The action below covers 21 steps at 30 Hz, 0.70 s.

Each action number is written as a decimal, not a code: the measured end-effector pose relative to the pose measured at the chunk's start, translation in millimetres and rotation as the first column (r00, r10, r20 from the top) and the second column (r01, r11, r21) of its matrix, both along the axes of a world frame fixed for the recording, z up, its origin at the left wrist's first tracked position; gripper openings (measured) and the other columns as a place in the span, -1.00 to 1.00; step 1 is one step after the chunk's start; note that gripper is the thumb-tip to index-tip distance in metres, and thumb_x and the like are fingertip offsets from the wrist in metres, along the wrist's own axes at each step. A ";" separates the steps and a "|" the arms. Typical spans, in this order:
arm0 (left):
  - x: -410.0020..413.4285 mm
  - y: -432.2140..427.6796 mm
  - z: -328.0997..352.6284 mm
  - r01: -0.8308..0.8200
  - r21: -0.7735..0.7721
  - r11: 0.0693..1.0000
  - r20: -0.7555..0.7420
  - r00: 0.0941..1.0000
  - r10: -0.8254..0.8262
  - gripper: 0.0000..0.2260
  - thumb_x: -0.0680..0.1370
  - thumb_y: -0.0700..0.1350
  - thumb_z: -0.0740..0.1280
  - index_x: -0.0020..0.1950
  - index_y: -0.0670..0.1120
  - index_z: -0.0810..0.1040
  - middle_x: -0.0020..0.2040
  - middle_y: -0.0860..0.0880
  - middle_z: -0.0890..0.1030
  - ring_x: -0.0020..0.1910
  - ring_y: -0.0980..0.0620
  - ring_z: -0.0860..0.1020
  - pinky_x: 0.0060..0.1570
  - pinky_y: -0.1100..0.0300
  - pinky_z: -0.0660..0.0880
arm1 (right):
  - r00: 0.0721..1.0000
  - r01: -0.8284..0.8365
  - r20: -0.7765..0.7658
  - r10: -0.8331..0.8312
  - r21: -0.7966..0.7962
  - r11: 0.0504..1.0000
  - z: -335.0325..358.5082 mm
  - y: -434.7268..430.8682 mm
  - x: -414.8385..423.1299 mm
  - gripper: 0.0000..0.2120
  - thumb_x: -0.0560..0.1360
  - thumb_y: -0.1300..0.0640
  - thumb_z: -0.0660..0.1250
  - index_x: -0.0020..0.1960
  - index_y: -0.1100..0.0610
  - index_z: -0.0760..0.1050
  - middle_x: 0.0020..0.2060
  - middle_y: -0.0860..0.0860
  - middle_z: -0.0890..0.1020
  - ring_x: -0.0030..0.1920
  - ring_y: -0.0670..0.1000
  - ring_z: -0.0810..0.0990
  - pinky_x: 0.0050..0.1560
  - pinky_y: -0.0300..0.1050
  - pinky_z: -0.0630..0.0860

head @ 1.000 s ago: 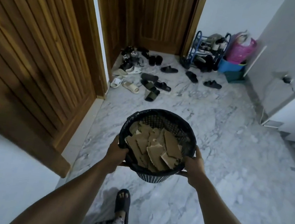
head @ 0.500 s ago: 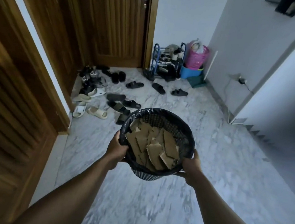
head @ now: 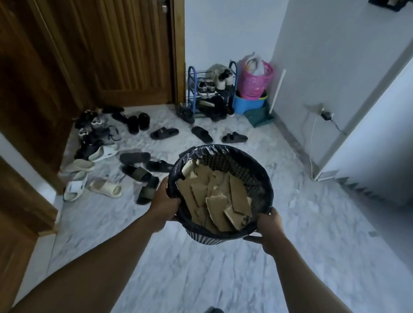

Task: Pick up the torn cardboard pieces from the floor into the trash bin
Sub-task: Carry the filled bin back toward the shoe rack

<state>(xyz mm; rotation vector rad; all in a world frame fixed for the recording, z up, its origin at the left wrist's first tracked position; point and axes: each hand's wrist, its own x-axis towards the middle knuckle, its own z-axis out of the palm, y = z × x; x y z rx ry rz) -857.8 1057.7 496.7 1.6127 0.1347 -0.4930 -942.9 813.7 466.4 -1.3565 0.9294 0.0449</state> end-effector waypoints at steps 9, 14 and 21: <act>154.6 -125.5 25.0 0.029 0.011 1.000 0.029 0.999 -0.029 -0.44 0.46 -0.33 0.34 0.38 0.11 0.36 0.19 -0.05 0.56 -0.13 -0.07 0.62 -0.46 0.08 0.59 | 0.989 0.091 0.119 -0.086 -0.036 0.995 19.8 -122.0 140.9 -0.75 0.53 0.27 0.26 0.19 0.09 0.45 -0.04 0.15 0.65 -0.19 0.23 0.66 -0.13 0.25 0.67; 258.4 -200.8 10.0 0.061 -0.040 0.997 -0.022 0.998 -0.062 -0.35 0.50 -0.37 0.31 0.47 0.13 0.27 0.23 -0.05 0.52 -0.10 -0.10 0.61 -0.40 0.13 0.53 | 0.978 0.160 0.147 -0.151 -0.055 0.986 15.1 -189.1 230.8 -0.84 0.54 0.20 0.26 0.07 0.02 0.51 -0.07 0.14 0.67 -0.14 0.23 0.66 -0.13 0.28 0.66; 425.9 -304.4 -12.9 0.132 0.041 0.990 -0.064 0.989 -0.130 -0.48 0.46 -0.43 0.19 0.24 0.10 0.50 -0.08 -0.22 0.65 -0.26 -0.14 0.57 -0.29 -0.02 0.43 | 0.961 0.248 0.149 -0.233 -0.097 0.964 -2.4 -274.7 369.1 -0.75 0.51 0.21 0.24 0.12 -0.02 0.53 -0.05 0.20 0.67 -0.28 0.14 0.60 -0.31 0.02 0.61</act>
